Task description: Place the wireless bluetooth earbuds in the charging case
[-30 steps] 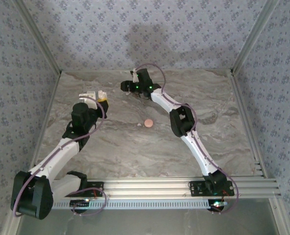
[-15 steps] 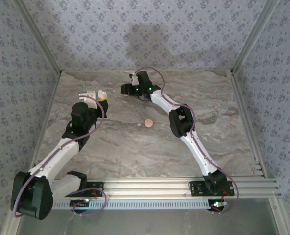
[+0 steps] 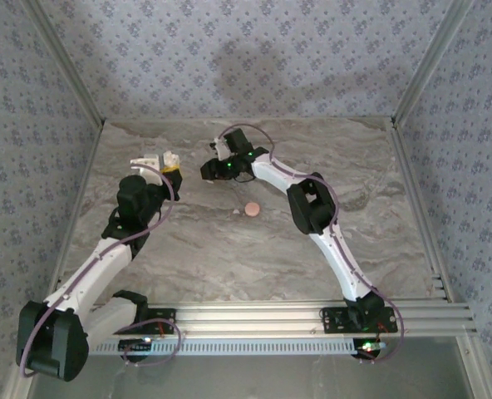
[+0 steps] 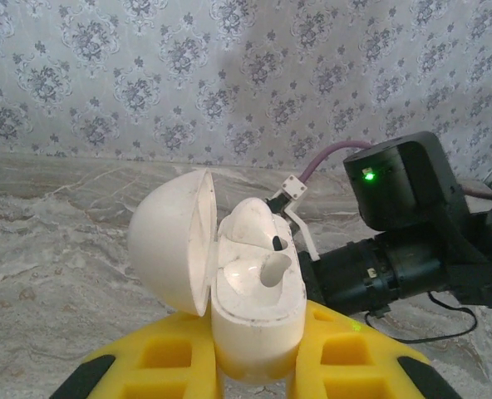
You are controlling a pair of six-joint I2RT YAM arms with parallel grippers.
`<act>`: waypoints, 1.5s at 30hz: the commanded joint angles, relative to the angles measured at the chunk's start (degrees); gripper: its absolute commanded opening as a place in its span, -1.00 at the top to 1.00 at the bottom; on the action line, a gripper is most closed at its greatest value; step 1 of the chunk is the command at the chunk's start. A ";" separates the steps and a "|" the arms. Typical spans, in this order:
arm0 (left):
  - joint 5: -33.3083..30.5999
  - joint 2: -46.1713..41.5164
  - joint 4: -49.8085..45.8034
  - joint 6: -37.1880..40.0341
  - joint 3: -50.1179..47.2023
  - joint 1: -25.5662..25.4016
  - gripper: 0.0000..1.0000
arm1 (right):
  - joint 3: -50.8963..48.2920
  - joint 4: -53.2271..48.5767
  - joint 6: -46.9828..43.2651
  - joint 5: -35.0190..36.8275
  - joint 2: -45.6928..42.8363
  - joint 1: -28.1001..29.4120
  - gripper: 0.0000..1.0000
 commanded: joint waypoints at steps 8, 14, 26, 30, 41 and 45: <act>-1.41 -3.56 -1.45 0.22 0.14 0.60 0.73 | 1.17 0.79 -0.29 2.62 -5.85 -2.40 0.06; -2.26 -4.32 -2.74 0.30 0.18 0.87 0.72 | 7.03 -4.51 -3.15 4.33 -2.43 -1.29 0.06; -3.56 -4.84 -5.09 0.39 1.05 1.49 0.73 | 14.58 -9.35 -5.08 4.83 4.94 1.03 -0.01; -3.65 -5.48 -5.32 0.30 0.83 1.57 0.73 | 15.57 -9.00 -4.09 4.66 7.11 1.32 -0.03; -3.53 -5.95 -5.68 0.57 0.77 1.70 0.73 | 15.35 -10.55 -3.67 5.73 8.83 1.74 0.10; -3.30 -5.95 -5.50 0.29 0.65 1.75 0.72 | 14.93 -12.89 -4.92 6.54 8.25 2.17 0.16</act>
